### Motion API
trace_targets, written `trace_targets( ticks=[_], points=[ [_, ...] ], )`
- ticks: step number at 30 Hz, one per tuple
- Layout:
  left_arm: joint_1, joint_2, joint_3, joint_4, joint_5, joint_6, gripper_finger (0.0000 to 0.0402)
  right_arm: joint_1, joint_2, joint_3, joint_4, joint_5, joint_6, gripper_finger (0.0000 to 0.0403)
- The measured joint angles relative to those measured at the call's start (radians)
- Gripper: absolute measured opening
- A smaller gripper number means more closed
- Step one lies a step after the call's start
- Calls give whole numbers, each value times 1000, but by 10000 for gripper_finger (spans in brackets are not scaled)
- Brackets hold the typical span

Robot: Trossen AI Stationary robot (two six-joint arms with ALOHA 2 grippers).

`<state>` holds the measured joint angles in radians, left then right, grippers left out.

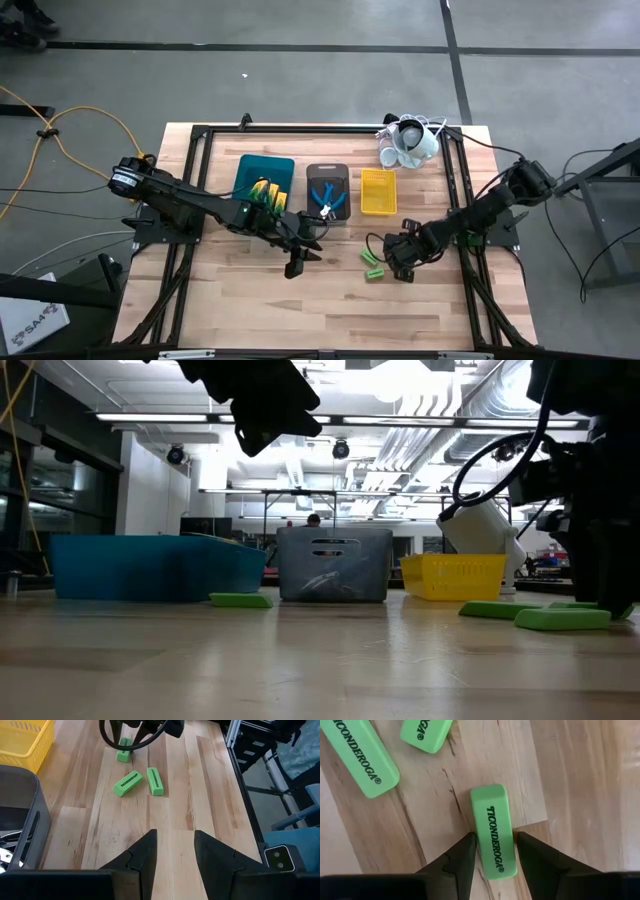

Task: Pick & Place School Supplies
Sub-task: Put the green eraser into the yellow bin

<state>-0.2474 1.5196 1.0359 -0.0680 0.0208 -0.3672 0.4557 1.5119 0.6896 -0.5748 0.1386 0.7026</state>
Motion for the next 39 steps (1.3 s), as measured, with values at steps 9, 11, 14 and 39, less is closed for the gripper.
trace_targets(
  ticks=[9,11,14,39],
  points=[
    [0,0,0,0,0,0,127,0,-1,-3,10,-7,1,139],
    [0,0,0,0,0,0,127,0,-1,-3,10,-7,3,137],
    [0,0,0,0,0,0,127,0,-1,-3,12,-10,3,126],
    [0,0,0,0,1,0,127,1,-1,20,23,-61,11,82]
  ],
)
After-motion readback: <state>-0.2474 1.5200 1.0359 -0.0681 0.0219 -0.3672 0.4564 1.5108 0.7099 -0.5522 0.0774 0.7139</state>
